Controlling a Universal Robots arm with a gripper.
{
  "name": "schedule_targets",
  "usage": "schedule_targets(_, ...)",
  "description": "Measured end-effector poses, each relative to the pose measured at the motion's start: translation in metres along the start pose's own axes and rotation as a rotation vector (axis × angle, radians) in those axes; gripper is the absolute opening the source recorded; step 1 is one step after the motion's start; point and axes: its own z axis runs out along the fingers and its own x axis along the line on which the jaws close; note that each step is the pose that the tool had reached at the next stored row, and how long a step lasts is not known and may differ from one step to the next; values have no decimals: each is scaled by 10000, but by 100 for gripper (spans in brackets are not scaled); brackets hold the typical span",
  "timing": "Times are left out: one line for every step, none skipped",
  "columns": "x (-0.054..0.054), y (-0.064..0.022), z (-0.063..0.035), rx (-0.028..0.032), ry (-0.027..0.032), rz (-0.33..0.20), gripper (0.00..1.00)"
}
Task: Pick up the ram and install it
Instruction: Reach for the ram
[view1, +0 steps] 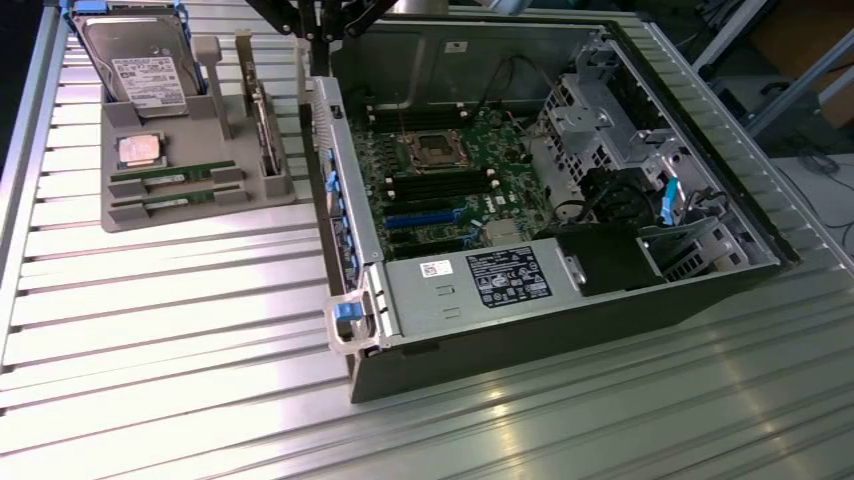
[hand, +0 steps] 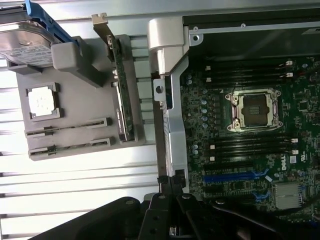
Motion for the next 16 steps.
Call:
schedule_targets(9, -1, 0, -1, 0, 0, 10)
schedule_targets(18, -1, -1, 0, 0, 0, 10)
schedule_targets(27, -2, 0, -1, -1, 0, 10)
schedule_targets(33, -2, -1, 0, 0, 0, 10)
schedule_targets(39, -3, -1, 0, 0, 0, 10)
schedule_targets(48, -4, -1, 0, 0, 0, 10)
schedule_targets(56, -4, -2, 0, 0, 0, 10)
schedule_targets(64, -5, -2, 0, 0, 0, 10)
schedule_targets(73, -6, -2, 0, 0, 0, 10)
schedule_targets(80, -6, -2, -1, -1, 0, 10)
schedule_targets(87, -6, -3, 0, 0, 0, 10)
schedule_targets(92, -7, -3, 0, 0, 0, 10)
schedule_targets(98, -7, -3, 0, 0, 0, 10)
schedule_targets(107, -8, -3, 0, 0, 0, 10)
schedule_targets(114, -9, -3, 0, 0, 0, 10)
schedule_targets(118, -9, -3, 0, 0, 0, 10)
